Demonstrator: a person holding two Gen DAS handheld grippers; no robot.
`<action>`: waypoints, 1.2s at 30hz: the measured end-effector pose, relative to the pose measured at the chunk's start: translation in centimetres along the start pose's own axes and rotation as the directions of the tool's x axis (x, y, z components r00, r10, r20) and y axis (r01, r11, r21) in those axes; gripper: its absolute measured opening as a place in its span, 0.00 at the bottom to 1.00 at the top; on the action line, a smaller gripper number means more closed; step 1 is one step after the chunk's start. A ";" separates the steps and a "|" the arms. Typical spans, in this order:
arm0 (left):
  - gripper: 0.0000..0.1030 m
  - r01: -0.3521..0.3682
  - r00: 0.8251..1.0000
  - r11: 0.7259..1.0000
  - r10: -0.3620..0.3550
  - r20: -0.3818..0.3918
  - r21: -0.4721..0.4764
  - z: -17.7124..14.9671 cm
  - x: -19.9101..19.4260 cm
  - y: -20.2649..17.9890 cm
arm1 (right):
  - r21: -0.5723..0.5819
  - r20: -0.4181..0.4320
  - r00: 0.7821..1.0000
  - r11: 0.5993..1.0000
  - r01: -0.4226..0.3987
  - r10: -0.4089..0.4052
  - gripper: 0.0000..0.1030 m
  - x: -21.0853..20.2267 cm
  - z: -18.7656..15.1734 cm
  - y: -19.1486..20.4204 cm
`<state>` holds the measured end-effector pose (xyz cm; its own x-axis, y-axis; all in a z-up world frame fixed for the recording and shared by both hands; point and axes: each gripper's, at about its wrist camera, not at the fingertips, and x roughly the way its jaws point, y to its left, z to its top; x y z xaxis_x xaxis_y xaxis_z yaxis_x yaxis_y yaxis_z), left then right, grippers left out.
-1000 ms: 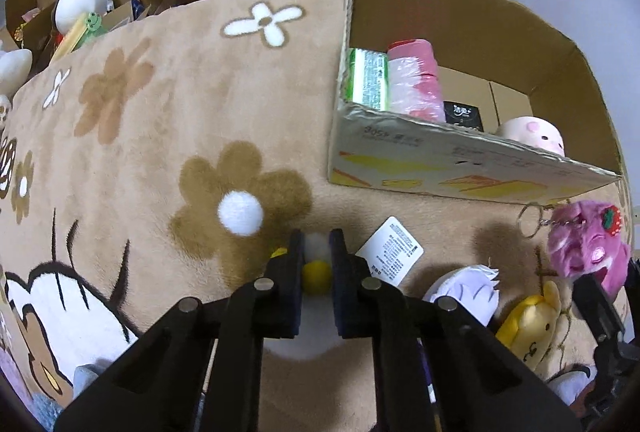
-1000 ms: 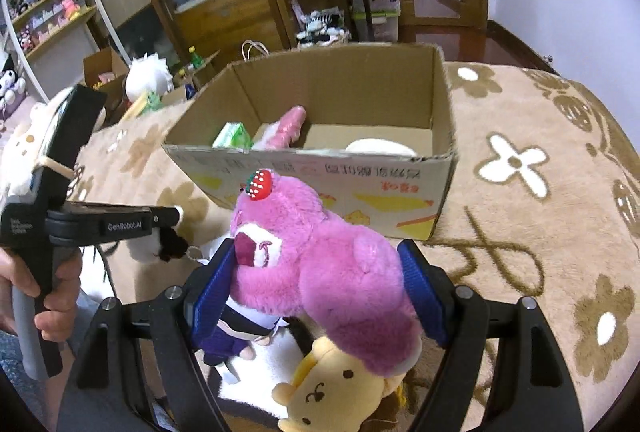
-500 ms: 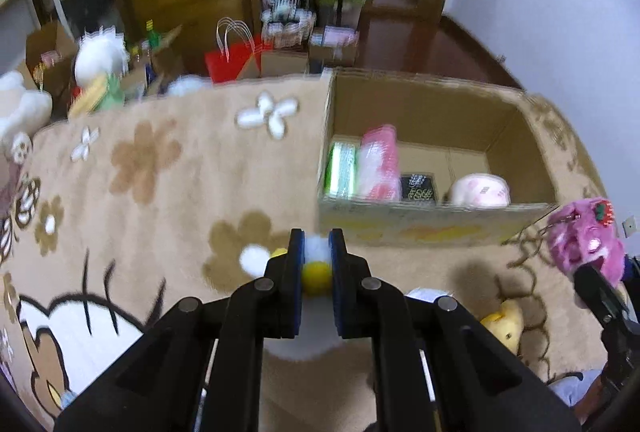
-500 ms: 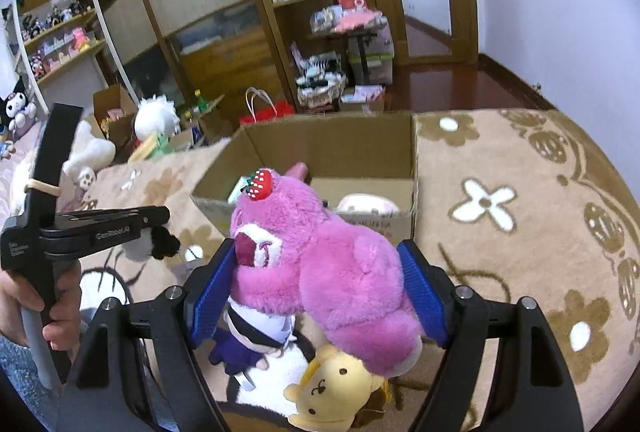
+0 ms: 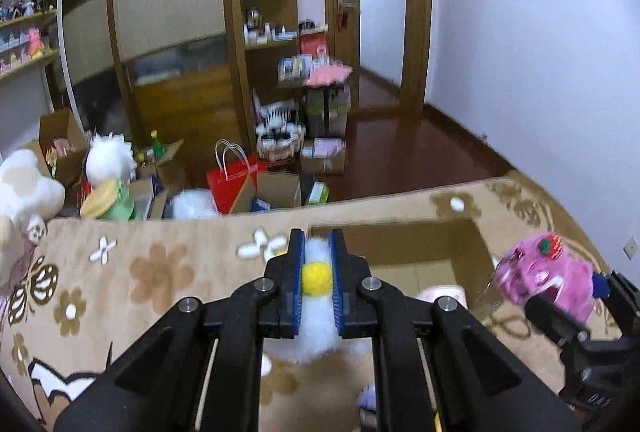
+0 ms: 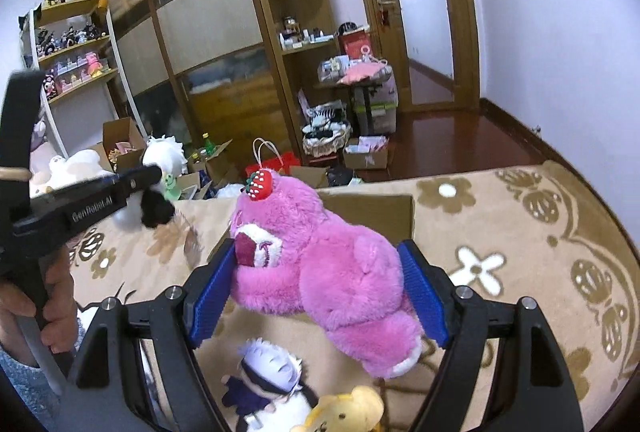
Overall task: Organize soft objects
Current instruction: 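Grasp and lift the fluffy keychain with the left tool while the right tool lifts the pink bear, then lower the keychain into the box with the left tool while the right tool drops the pink bear in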
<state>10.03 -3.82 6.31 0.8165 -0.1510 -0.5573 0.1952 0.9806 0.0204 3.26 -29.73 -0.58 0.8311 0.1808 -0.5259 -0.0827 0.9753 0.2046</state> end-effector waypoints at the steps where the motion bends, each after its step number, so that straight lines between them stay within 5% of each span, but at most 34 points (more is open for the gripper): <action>1: 0.11 0.005 1.000 1.000 -0.005 0.014 0.001 0.2 0.1 -0.2 | -0.005 0.005 1.000 1.000 0.003 -0.003 0.81 0.1 0.2 0.0; 5: 0.11 -0.012 0.999 1.000 0.011 0.053 0.024 0.9 0.8 -1.1 | -0.011 0.019 1.000 1.000 0.009 -0.009 0.81 1.0 1.0 -0.2; 18: 0.11 -0.015 1.000 0.999 0.016 -0.022 0.040 -0.3 5.5 -2.1 | -0.011 -0.006 0.999 0.999 0.035 -0.035 0.81 5.0 0.8 -1.2; 36: 0.13 0.004 0.976 0.997 0.012 -0.219 0.073 -3.9 13.1 -2.6 | -0.035 -0.104 0.993 0.998 0.055 -0.059 0.83 10.2 -1.1 -3.0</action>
<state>18.12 -7.91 -4.29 0.6798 -0.1075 -0.7255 0.2376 0.9681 0.0791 11.37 -30.69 -7.41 0.7731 0.1352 -0.6197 -0.0556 0.9877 0.1461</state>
